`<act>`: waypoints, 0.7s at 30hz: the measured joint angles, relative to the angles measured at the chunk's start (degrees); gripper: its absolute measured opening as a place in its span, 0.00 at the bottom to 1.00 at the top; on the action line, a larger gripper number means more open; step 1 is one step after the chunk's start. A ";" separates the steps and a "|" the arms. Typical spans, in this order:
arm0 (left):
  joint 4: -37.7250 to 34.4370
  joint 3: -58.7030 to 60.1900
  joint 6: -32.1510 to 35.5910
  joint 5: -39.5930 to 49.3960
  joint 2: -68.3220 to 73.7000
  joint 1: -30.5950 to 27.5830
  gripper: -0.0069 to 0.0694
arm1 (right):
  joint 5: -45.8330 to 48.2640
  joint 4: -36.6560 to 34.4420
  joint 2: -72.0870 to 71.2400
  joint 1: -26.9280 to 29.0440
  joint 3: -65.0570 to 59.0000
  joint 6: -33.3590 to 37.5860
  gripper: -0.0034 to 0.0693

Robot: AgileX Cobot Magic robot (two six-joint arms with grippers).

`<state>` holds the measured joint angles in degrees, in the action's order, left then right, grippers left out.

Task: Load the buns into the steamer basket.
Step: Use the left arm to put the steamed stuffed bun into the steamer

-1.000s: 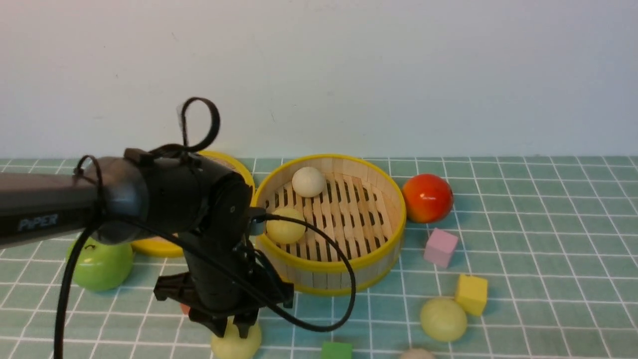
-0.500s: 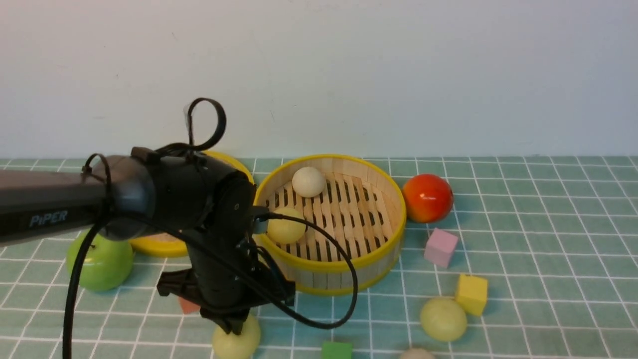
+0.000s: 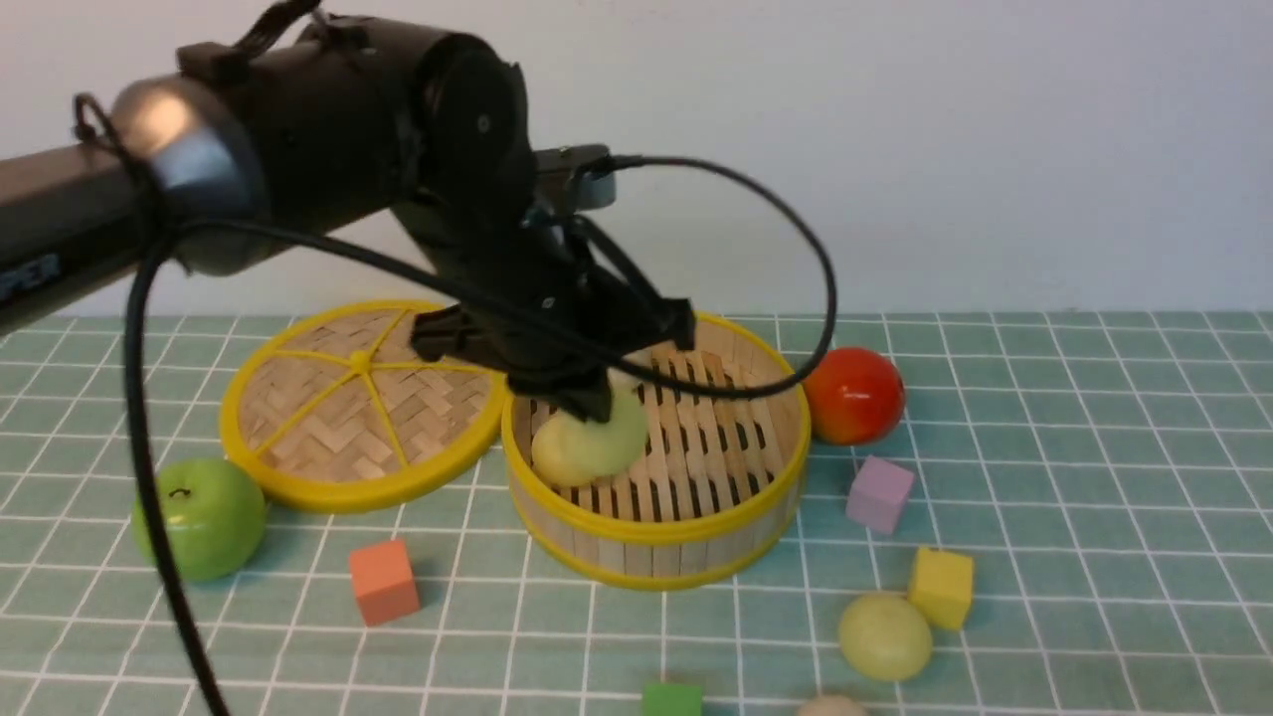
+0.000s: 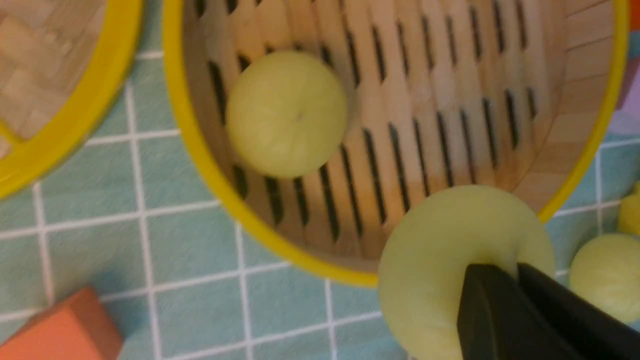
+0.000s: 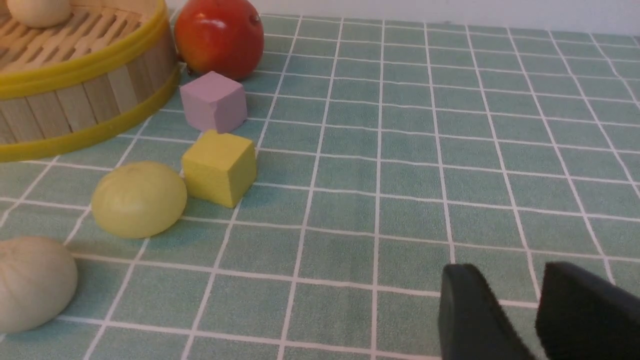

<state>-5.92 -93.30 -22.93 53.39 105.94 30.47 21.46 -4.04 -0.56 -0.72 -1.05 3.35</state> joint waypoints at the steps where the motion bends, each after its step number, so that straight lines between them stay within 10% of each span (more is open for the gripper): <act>1: -0.62 -1.16 0.42 -0.94 1.64 0.00 0.07 | 0.00 0.00 0.00 0.00 0.00 0.00 0.38; 14: -3.40 -3.88 1.35 -7.43 15.05 0.00 0.11 | 0.00 0.02 0.00 0.00 0.00 0.00 0.38; 21: -3.75 -4.30 0.09 -5.51 13.84 0.00 0.36 | 0.00 -0.03 0.00 0.00 0.00 0.00 0.38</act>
<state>-9.67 -97.60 -22.85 47.88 119.78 30.47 21.46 -4.08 -0.56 -0.72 -1.05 3.35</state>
